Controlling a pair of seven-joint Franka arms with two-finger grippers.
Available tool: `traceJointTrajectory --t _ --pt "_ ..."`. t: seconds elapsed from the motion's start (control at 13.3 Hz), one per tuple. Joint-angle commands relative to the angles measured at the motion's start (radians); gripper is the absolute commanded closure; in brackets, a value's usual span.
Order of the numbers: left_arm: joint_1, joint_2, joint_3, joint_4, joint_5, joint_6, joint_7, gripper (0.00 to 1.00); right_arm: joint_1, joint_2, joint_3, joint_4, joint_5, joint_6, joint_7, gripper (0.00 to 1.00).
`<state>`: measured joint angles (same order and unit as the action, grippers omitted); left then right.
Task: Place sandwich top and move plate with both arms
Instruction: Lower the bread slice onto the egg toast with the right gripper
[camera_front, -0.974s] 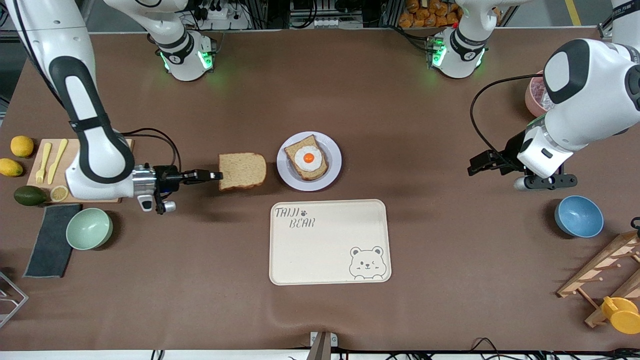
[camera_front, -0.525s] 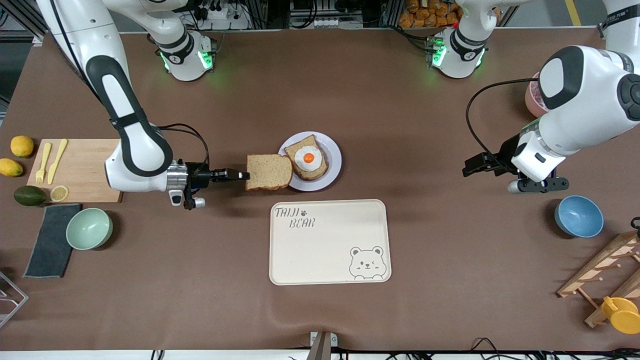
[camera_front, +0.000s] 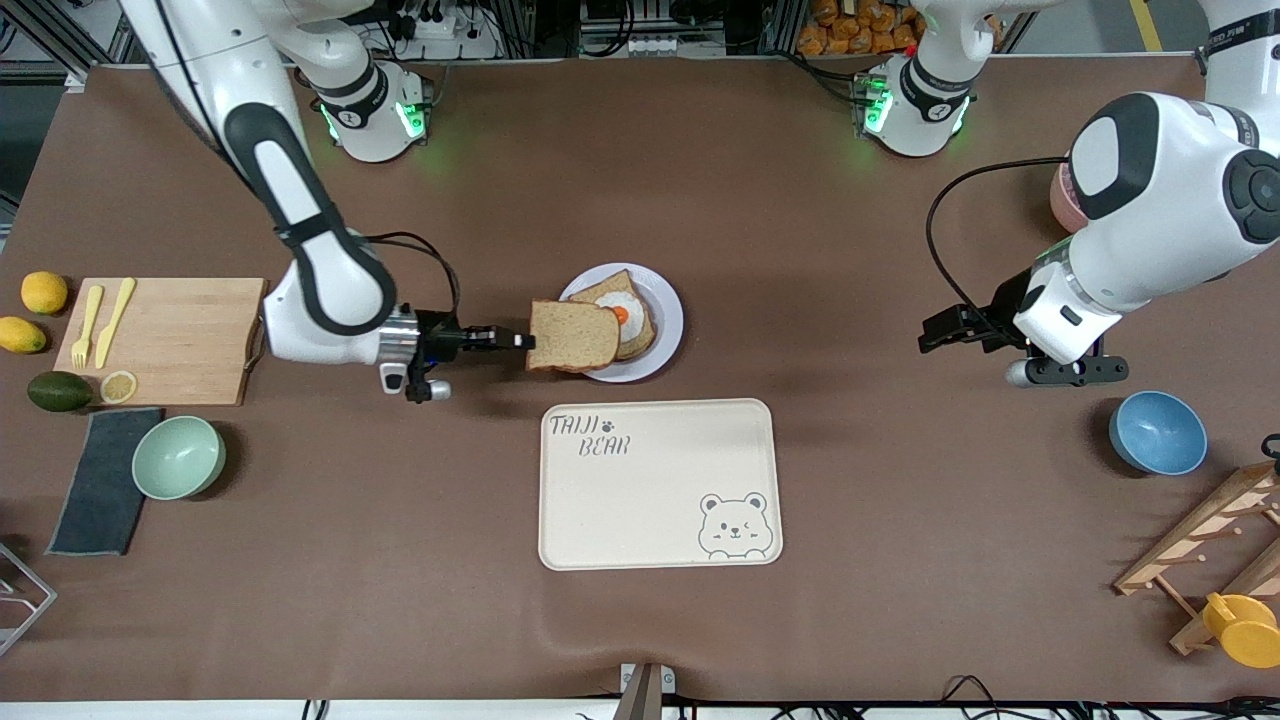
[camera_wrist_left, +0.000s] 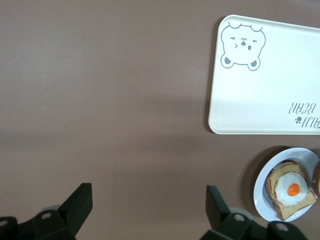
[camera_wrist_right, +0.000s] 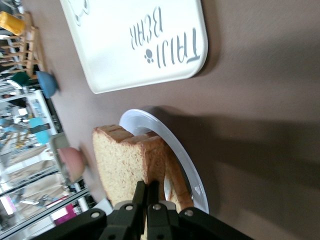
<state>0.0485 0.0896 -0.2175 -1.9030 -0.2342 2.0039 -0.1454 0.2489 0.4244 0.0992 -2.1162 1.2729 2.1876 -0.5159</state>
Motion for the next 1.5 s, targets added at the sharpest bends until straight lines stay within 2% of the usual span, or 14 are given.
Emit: traceJointTrajectory --t 0.0,0.3,0.45,0.6,0.82,1.42 --pt "0.008 -0.014 -0.005 -0.001 -0.007 -0.001 0.004 0.0 0.052 -0.047 -0.01 -0.065 0.057 0.04 0.004 1.0" --pt "0.008 -0.02 -0.006 -0.005 -0.017 -0.005 -0.011 0.0 0.076 -0.061 -0.009 -0.1 0.104 0.043 -0.003 1.0" --pt "0.005 -0.036 -0.006 0.03 -0.02 -0.075 -0.06 0.0 0.111 -0.061 -0.01 -0.106 0.138 0.066 -0.003 1.0" --pt "0.008 -0.039 -0.006 0.036 -0.02 -0.089 -0.048 0.0 0.148 -0.062 -0.01 -0.108 0.192 0.086 0.004 1.0" --pt "0.002 -0.031 -0.008 0.019 -0.02 -0.088 -0.043 0.0 0.2 -0.061 -0.01 -0.11 0.204 0.167 0.007 1.0" --pt "-0.03 0.007 -0.019 0.019 -0.019 -0.083 -0.048 0.0 0.214 -0.059 -0.01 -0.119 0.23 0.173 0.007 1.0"
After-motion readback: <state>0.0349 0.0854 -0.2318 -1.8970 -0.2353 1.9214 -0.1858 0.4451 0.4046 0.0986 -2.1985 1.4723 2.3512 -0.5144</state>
